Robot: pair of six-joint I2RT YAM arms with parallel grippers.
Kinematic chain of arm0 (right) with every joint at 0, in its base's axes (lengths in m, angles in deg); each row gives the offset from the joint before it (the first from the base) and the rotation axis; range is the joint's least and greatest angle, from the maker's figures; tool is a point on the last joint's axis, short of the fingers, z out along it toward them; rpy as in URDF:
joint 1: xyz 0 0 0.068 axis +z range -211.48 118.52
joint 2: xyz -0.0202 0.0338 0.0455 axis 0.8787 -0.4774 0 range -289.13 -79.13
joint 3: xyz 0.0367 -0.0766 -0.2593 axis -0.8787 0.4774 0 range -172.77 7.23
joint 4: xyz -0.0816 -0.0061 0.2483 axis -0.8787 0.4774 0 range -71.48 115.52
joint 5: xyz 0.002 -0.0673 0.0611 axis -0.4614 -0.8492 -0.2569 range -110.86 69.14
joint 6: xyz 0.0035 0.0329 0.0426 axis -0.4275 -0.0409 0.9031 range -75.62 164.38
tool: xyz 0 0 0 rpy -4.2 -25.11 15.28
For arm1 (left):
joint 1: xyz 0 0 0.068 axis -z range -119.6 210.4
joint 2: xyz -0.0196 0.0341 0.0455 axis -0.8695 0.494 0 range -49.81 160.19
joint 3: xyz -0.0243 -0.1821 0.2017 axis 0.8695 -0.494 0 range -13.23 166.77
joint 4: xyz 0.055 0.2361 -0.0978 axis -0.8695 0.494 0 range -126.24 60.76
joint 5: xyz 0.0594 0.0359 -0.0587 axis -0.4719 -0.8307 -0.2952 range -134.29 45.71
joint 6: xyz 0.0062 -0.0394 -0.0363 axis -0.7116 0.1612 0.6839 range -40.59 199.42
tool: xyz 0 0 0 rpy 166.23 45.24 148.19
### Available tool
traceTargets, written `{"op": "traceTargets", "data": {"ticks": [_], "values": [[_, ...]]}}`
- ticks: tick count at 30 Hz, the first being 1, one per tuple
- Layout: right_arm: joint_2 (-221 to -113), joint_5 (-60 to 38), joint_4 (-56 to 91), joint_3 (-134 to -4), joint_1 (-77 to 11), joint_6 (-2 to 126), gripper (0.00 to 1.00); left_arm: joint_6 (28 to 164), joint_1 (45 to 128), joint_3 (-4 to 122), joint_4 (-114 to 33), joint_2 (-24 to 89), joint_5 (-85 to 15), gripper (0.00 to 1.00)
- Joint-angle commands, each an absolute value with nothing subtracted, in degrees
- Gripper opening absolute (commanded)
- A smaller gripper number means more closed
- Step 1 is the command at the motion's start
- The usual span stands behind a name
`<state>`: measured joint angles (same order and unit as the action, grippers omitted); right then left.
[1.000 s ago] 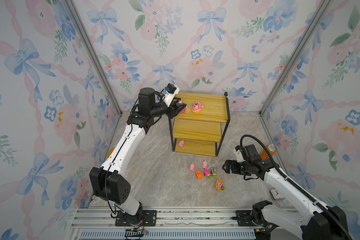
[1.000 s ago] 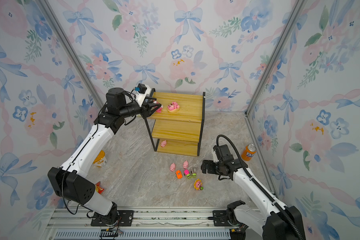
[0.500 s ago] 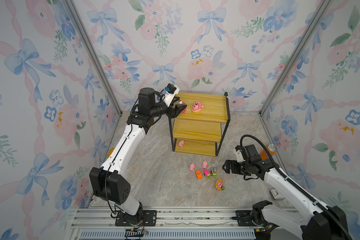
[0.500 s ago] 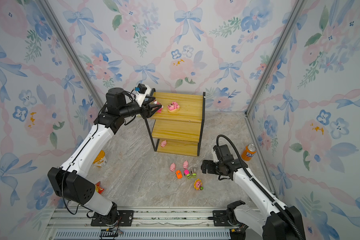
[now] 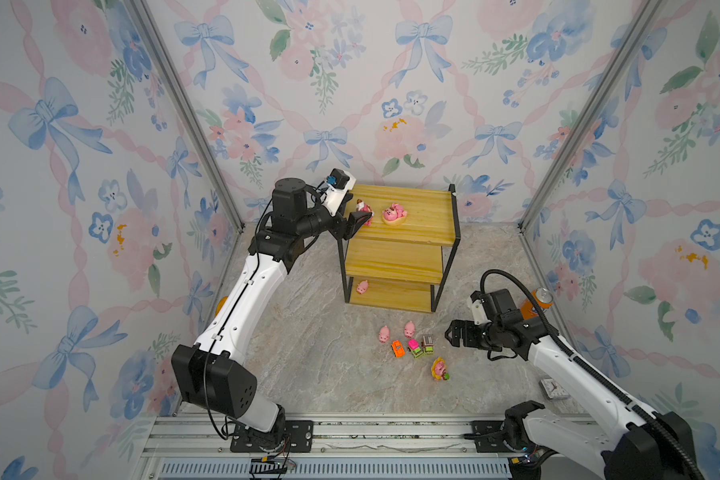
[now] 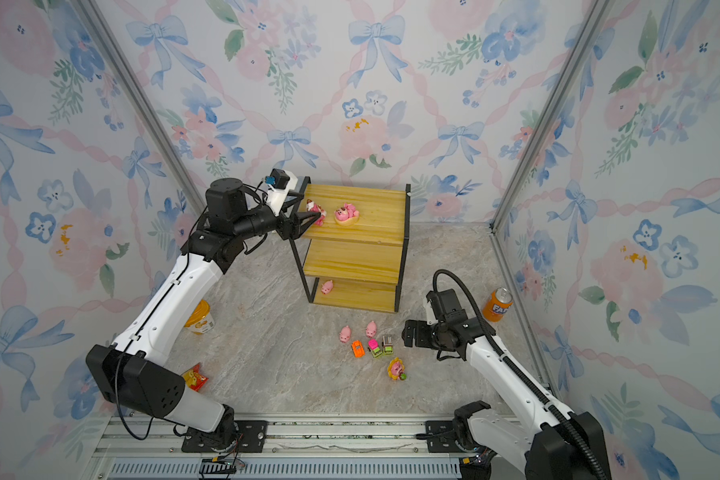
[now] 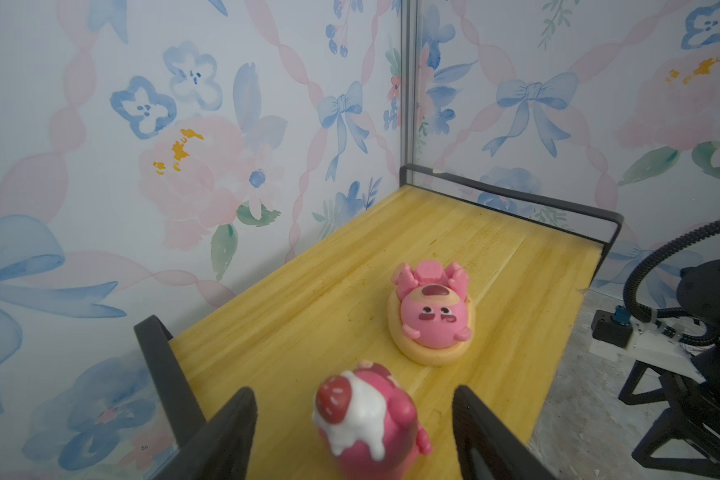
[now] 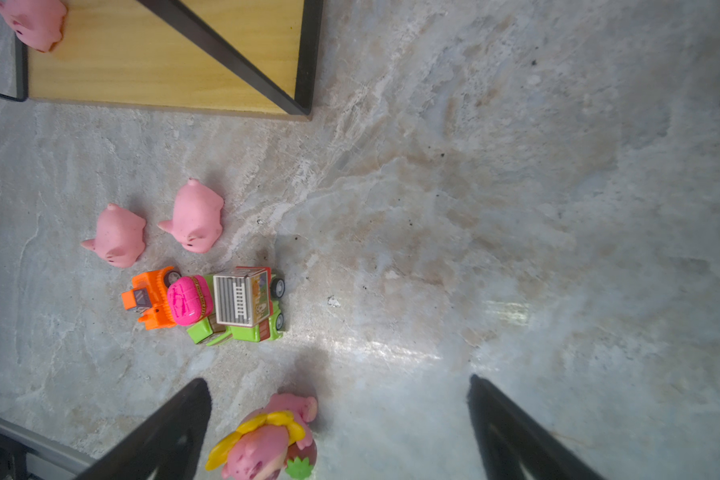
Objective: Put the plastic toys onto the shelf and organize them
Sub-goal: 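Open the left gripper to set the pink bear on the top shelf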
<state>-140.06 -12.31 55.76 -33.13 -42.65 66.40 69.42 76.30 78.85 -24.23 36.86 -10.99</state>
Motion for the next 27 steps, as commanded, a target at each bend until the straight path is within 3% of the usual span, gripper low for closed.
{"op": "traceTargets", "data": {"ticks": [1, 10, 16, 27], "values": [[-139.58, -12.95, 56.86, -32.99, -43.03, 66.28, 0.98, 70.22, 76.89, 77.68, -24.03, 33.04, -12.66, 0.75], [-138.01, -13.50, 57.02, -32.69, -43.03, 67.70, 0.99, 71.32, 79.25, 72.76, -24.03, 25.60, -12.45, 0.63], [-135.24, -14.18, 57.39, -31.13, -42.71, 69.72, 0.99, 72.20, 84.36, 63.07, -24.04, 19.30, -13.89, 0.71], [-132.88, -18.58, 58.34, -30.07, -38.23, 74.87, 0.99, 82.80, 95.85, 42.22, -32.25, 15.84, -15.64, 0.74]]}}
